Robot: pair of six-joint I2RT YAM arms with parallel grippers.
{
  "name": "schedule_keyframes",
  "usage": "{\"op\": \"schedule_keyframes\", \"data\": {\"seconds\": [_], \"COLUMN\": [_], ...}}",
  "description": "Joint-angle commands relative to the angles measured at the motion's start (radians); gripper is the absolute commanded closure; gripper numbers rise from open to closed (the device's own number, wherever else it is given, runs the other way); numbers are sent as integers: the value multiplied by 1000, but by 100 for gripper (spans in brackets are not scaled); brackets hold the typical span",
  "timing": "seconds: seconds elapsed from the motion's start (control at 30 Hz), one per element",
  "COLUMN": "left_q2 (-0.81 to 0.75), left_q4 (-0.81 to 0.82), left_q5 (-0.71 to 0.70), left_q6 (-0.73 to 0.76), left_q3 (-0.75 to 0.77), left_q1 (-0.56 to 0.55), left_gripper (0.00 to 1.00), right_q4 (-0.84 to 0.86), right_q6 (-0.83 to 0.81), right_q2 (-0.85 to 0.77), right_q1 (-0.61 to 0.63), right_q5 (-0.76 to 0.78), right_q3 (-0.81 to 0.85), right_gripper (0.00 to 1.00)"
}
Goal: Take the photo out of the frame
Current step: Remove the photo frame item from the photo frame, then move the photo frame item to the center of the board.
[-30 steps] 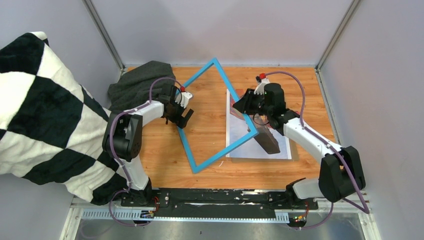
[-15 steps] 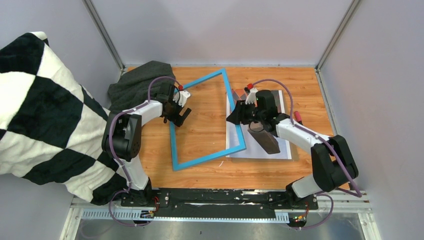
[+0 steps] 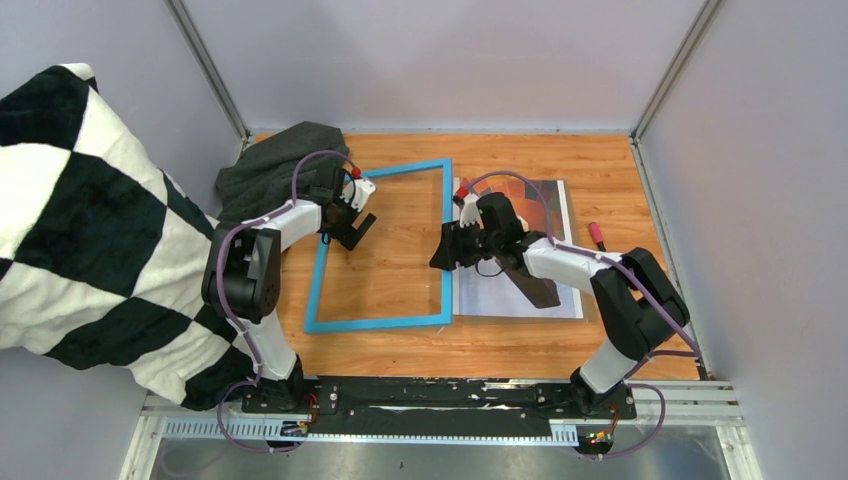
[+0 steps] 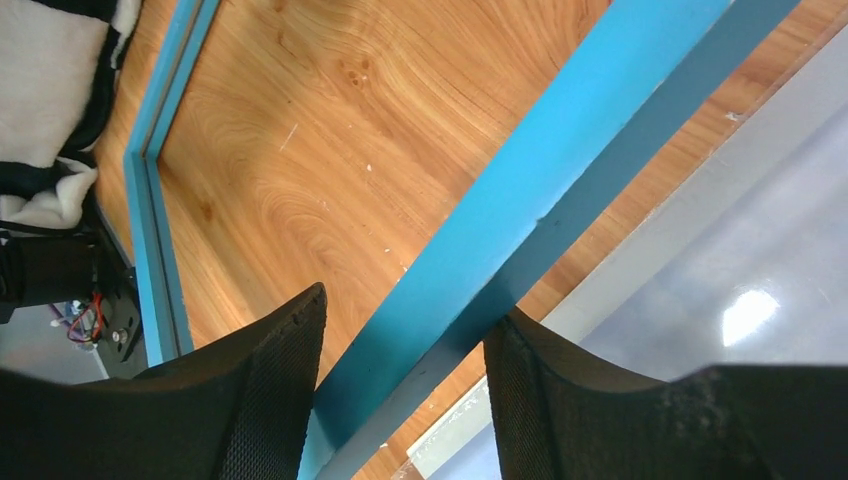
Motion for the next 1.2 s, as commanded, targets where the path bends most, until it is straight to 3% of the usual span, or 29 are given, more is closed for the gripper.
{"op": "schedule_keyframes", "data": {"seconds": [0.0,0.53,0.77,1.0,1.17], "left_q2": [-25,-82,-125,-199,-150], "left_q4": [-28,-41,-60,-72,-84], "left_q5": [28,46,114,220,149], "left_q6": [3,9,-7,-20,5], "left_q3": [-13,-15,5,54,132], "left_q1": [3,12,13,-7,-127], "left_gripper": [0,0,0,0,0], "right_q4": [24,8,-53,-107,-260], "right_q6": [-56,-101,-196,-208,-241], "right_q2": [29,76,-8,-121,-184], "right_q1": [25,78,60,-77,-263], "right_q5": [26,92,171,177,170], "right_q3": [48,62,102,128,179], "right_gripper": [41,35,33,32,32]}}
